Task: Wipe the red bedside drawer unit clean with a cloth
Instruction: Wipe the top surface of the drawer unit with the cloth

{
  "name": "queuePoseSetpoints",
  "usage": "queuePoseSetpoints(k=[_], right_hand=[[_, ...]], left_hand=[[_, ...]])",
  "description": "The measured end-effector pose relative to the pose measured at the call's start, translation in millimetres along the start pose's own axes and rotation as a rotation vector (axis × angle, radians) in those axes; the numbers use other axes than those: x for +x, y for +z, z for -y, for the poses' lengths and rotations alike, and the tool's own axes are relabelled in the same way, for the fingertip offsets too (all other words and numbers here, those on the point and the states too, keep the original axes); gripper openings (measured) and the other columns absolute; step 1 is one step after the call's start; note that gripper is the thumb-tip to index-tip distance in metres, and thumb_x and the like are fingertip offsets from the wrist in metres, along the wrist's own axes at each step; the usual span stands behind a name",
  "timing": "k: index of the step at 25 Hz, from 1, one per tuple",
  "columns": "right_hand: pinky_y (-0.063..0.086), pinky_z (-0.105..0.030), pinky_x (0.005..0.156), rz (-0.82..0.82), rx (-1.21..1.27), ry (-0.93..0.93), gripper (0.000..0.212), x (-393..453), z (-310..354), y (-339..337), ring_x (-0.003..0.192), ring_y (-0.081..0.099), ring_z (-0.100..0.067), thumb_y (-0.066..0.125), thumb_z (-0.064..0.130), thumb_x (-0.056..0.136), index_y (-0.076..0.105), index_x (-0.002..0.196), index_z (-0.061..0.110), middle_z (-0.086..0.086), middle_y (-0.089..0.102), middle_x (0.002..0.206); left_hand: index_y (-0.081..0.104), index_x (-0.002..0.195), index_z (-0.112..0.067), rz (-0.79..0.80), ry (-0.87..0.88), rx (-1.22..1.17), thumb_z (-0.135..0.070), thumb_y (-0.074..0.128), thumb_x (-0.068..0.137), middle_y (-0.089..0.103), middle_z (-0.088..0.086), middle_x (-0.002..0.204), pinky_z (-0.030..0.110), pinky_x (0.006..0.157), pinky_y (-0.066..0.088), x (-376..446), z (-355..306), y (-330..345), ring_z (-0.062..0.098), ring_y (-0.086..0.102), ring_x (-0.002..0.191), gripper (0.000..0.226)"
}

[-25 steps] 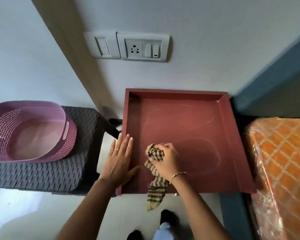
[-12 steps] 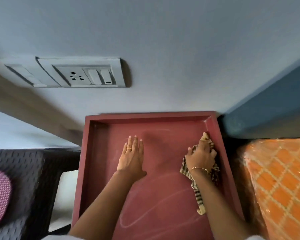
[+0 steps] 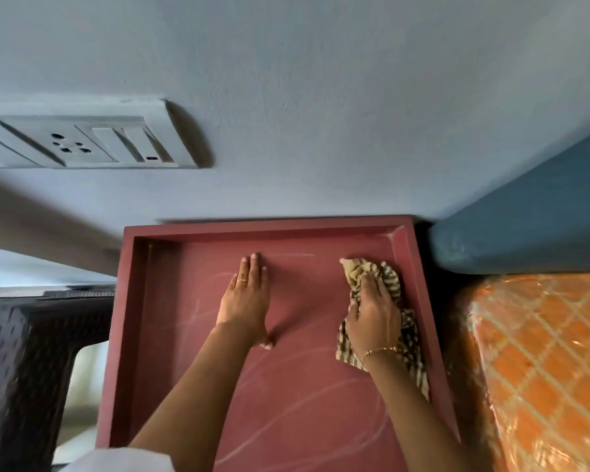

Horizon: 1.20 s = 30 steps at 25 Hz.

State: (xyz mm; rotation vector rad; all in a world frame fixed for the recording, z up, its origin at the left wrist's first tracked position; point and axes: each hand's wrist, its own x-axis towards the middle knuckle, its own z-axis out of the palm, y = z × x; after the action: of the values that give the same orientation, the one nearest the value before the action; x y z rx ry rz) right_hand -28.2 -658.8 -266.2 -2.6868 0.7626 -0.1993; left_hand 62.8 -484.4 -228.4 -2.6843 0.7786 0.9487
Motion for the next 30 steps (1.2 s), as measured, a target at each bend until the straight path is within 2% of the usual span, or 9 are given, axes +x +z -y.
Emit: queuePoseSetpoints(k=[3,6,9,14,18,20,21,26,30], right_hand=[[0.055,-0.049,0.071,-0.005,0.028,0.088,0.053,32.9,40.8,12.2,0.100,0.061,-0.041,0.071,-0.009,0.055,0.063,0.108,0.000,-0.024,0.066,0.105],[0.054,-0.042,0.078,0.089,0.039,-0.181,0.062,23.2,72.0,20.4,0.111,0.057,-0.029,0.069,-0.005,0.055,0.062,0.113,0.013,-0.009,0.067,0.112],[0.055,-0.043,0.077,0.200,0.010,-0.361,0.049,2.1,43.5,9.5,0.113,0.057,-0.025,0.070,-0.001,0.061,0.067,0.108,0.014,0.000,0.067,0.115],[0.049,-0.042,0.076,0.129,-0.020,0.171,0.031,40.5,47.4,2.4,0.106,0.047,-0.034,0.066,0.010,0.077,0.069,0.106,0.019,-0.008,0.056,0.117],[0.047,-0.039,0.065,0.168,0.001,-0.189,0.023,34.5,107.1,24.9,0.087,0.057,-0.034,0.076,0.007,0.063,0.074,0.083,0.019,-0.004,0.067,0.096],[0.048,-0.039,0.060,0.238,0.014,-0.394,0.023,25.8,96.6,24.4,0.080,0.059,-0.033,0.078,0.005,0.060,0.075,0.078,0.019,-0.003,0.068,0.088],[0.048,-0.039,0.060,0.251,0.021,-0.399,0.023,27.4,84.0,19.6,0.081,0.059,-0.033,0.078,0.004,0.061,0.075,0.077,0.020,-0.003,0.067,0.088],[0.042,-0.043,0.086,0.096,-0.087,0.303,0.028,62.7,33.4,0.9,0.115,0.042,-0.035,0.058,0.007,0.082,0.067,0.108,0.014,-0.011,0.052,0.124],[0.044,-0.042,0.085,0.116,-0.138,0.413,0.030,75.9,50.6,-0.5,0.114,0.045,-0.036,0.056,0.007,0.081,0.065,0.110,0.011,-0.014,0.051,0.126]], left_hand=[[-0.015,0.143,0.004,0.009,0.005,0.046,-0.055,0.077,0.063,-0.019,0.025,0.152,0.037,0.117,0.005,0.1,-0.7,-3.0,0.036,-0.011,0.142,0.136],[-0.015,0.144,0.003,-0.006,0.024,0.039,-0.058,0.076,0.063,-0.019,0.022,0.152,0.036,0.116,0.005,-0.7,3.2,-1.3,0.034,-0.011,0.143,0.135],[-0.015,0.144,0.002,-0.024,0.021,0.035,-0.060,0.075,0.063,-0.020,0.022,0.152,0.037,0.116,0.003,-1.5,5.1,0.3,0.034,-0.011,0.143,0.135],[-0.016,0.144,0.002,-0.026,0.037,0.018,-0.059,0.074,0.064,-0.020,0.022,0.152,0.038,0.117,0.002,0.9,5.2,0.6,0.035,-0.012,0.142,0.135],[-0.011,0.146,-0.002,-0.082,0.077,-0.035,-0.061,0.074,0.063,-0.015,0.018,0.155,0.039,0.118,0.000,-1.9,13.4,5.0,0.031,-0.011,0.143,0.133],[-0.010,0.146,-0.002,-0.114,0.081,-0.051,-0.064,0.071,0.064,-0.015,0.017,0.155,0.041,0.118,-0.001,-5.6,17.3,8.7,0.029,-0.012,0.143,0.131],[-0.011,0.146,-0.002,-0.123,0.079,-0.046,-0.065,0.070,0.064,-0.017,0.016,0.155,0.042,0.118,-0.002,-6.9,18.4,9.5,0.028,-0.013,0.143,0.131],[-0.015,0.144,0.002,-0.098,0.068,-0.023,-0.064,0.070,0.064,-0.019,0.018,0.154,0.044,0.117,-0.006,-6.8,17.7,7.8,0.029,-0.013,0.143,0.134],[-0.013,0.144,0.003,-0.092,0.076,0.022,-0.066,0.068,0.064,-0.017,0.020,0.154,0.046,0.116,-0.006,-4.7,17.4,4.9,0.031,-0.010,0.143,0.134]])
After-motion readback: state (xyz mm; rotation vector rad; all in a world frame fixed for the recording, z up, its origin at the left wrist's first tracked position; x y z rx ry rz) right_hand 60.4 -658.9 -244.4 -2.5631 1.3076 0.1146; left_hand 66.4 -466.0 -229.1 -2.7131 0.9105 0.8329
